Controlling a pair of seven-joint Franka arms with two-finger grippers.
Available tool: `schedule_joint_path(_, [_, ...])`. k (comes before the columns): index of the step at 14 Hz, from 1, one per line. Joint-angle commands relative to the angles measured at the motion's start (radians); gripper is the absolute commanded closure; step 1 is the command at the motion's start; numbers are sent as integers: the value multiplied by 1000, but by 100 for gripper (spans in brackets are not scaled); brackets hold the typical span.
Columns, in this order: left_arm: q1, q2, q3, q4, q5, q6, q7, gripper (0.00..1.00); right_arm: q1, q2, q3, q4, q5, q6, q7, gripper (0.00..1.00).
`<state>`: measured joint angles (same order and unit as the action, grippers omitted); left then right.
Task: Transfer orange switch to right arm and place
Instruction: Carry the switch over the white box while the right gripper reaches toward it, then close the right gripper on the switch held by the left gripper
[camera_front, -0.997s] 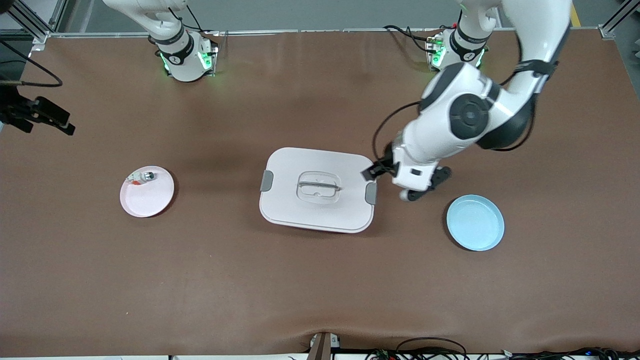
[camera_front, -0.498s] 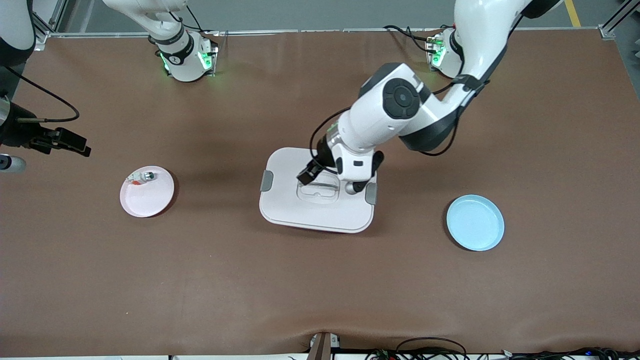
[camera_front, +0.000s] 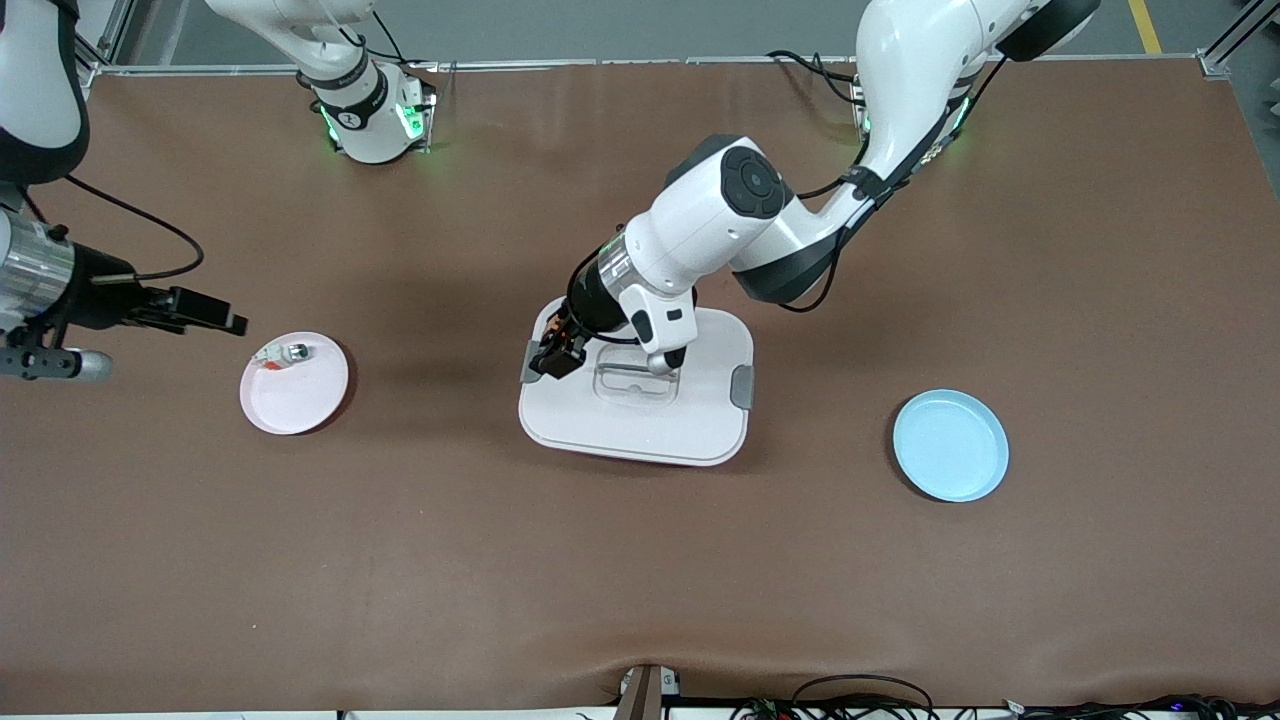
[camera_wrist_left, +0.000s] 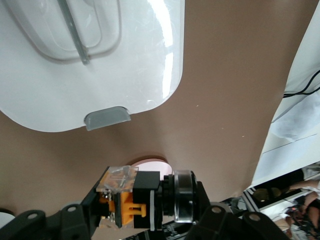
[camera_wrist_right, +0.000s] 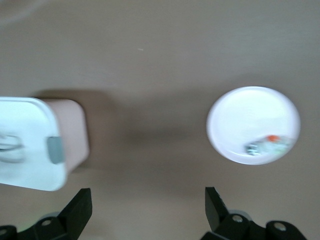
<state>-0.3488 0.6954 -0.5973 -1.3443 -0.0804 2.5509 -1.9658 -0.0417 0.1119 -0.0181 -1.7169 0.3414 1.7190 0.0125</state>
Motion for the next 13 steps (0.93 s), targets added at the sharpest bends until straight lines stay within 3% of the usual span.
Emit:
schedule_joint_path(1, [-27,33,1,36,-32,38,-36,100,54,-18,10,-70,94,57,-9,0])
schedule_joint_path(5, [-48,46,1,36,-32,35,-90,100,186,-49,12,-122,171,171,-9,0])
schedule_joint_path(8, [-53,44,2,36,-32,29,-110,100,267,-52,12,-176,322,310,-41,0])
schedule_joint_path(11, [-53,43,1,36,-32,9,-110,100,313,-52,10,-268,561,440,-237,0])
schedule_joint_path(13, [-53,41,1,36,-33,6,-110,100,313,-52,10,-302,629,444,-308,0])
